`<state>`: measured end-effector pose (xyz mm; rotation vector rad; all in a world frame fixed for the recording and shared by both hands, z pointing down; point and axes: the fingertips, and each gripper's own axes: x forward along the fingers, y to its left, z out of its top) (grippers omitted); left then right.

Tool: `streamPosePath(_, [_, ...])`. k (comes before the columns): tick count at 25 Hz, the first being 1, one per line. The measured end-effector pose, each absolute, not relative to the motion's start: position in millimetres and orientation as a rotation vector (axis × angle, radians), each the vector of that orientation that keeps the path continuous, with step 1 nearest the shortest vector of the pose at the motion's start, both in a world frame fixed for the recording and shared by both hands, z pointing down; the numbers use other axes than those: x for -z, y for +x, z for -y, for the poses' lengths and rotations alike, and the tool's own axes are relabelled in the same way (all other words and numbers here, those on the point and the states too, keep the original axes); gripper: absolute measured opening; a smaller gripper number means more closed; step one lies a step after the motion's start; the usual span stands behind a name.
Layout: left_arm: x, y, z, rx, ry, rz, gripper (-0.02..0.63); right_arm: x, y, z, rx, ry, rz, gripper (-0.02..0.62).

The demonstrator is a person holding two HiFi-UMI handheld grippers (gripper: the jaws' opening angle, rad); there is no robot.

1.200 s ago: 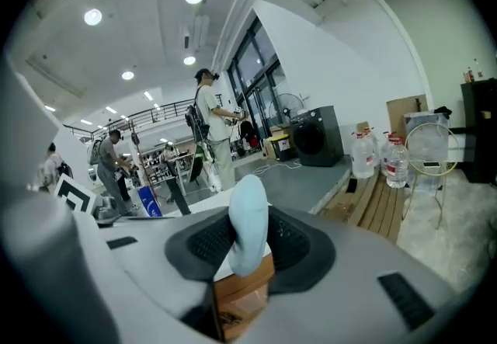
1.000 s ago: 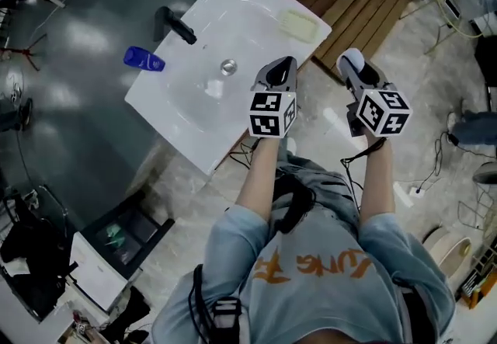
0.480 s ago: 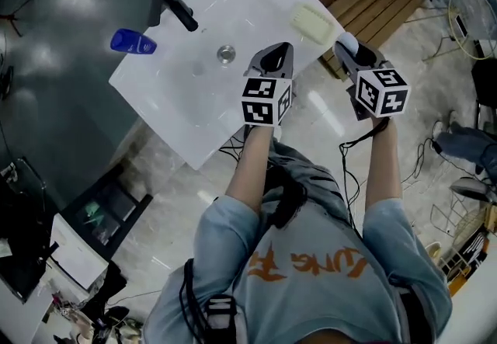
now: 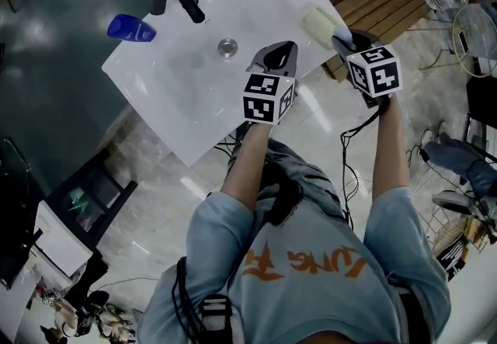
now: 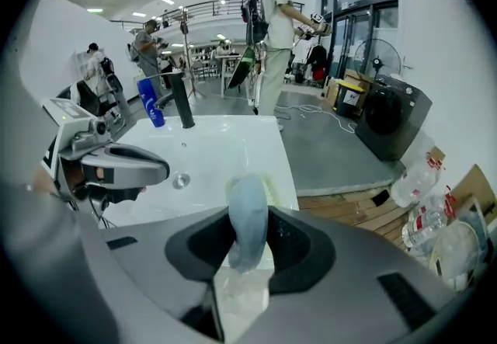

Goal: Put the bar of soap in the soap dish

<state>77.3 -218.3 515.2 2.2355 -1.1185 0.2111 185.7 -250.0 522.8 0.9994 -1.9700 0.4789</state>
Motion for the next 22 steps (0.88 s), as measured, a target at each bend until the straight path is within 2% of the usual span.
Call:
streamPosePath(12, [-526.5,62.8,228.4,-0.194,2.195,1.139,0.021,-557.8,172.7,264.3,-0.391,0.64,1.817,0.135])
streamPosePath(22, [-527.8,53.2,236.5,-0.2,2.183,1.172,0.021,-573.9,164.7,274.3,-0.524,0.542,1.882,0.137])
